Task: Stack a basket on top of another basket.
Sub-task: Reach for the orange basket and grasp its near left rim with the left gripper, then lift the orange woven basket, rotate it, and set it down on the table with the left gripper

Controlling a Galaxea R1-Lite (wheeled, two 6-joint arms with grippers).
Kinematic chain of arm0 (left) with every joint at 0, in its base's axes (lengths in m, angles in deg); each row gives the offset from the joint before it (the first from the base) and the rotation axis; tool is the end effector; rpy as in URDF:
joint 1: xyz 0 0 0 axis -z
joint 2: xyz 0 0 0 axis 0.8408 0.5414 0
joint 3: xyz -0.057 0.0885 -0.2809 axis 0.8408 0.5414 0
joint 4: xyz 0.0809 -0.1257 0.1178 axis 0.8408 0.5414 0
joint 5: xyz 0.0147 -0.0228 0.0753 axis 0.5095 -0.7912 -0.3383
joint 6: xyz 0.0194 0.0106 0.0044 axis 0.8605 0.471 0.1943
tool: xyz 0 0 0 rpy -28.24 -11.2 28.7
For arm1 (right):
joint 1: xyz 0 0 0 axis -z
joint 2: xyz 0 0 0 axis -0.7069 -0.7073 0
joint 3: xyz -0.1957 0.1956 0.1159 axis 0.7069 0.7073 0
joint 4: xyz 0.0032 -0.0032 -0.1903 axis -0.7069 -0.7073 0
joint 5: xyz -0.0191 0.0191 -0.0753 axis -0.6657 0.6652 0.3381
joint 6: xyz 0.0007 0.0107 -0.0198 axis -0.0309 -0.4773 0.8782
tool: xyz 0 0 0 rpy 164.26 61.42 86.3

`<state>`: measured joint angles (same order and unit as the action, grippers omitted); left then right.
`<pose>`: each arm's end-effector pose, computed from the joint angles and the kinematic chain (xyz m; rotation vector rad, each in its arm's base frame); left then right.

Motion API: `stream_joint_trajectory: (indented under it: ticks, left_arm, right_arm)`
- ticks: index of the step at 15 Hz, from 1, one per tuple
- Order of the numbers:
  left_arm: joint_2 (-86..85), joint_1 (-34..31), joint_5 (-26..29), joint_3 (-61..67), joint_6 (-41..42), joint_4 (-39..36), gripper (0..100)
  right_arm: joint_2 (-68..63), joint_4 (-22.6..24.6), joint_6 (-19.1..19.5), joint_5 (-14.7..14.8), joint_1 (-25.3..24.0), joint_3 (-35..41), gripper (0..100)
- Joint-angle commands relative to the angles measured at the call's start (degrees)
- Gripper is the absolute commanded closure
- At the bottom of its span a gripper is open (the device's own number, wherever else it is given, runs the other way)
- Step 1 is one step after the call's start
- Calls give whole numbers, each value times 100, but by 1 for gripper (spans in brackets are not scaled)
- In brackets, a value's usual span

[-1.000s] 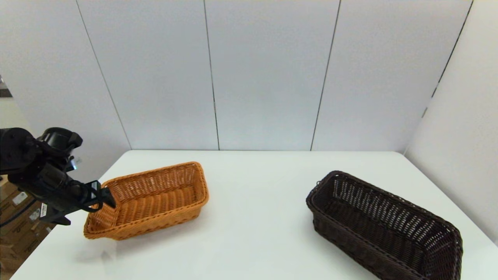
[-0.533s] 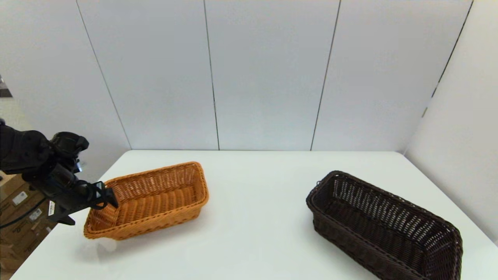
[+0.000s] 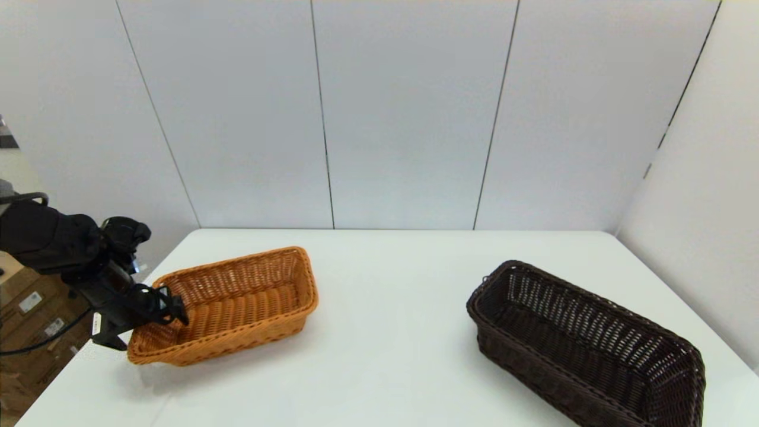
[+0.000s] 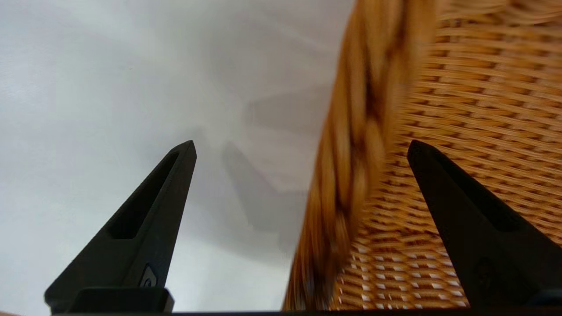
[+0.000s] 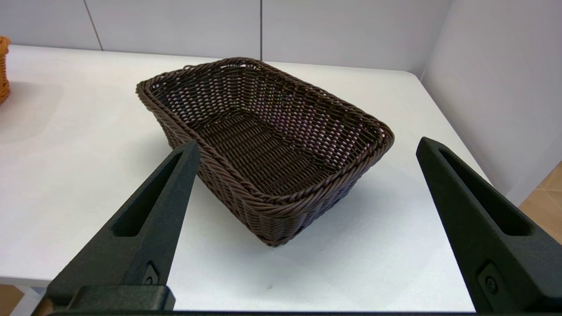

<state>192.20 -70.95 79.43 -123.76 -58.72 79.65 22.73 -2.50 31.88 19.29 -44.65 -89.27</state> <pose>0.3384 0.0821 0.0563 -0.4294 1.3177 0.3838 -0.0227 0.0008 0.0751 -0.0455 0.0041 0.0253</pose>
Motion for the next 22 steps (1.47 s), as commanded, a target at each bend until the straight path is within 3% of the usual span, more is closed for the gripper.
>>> stream_joint_trajectory:
  ticks: [1,3,4,10,17,22]
  left_arm:
    - [216,-7,15,-1,-35,-64,0]
    - [216,-7,24,-1,-61,-73,0]
    - [225,-7,24,-10,-61,-73,100]
    - [119,-7,42,8,-70,-55,100]
    - [-408,151,508,104,-105,85,100]
    - [-742,757,1395,104,-70,331,100]
  right_arm:
    - [-9,0,3,-7,2,9,0]
    - [-9,0,3,2,-7,9,0]
    - [-9,0,3,-7,2,0,0]
    - [-9,0,3,-7,2,9,0]
    - [-9,0,3,2,2,9,0]
    - [-9,0,3,-7,2,9,0]
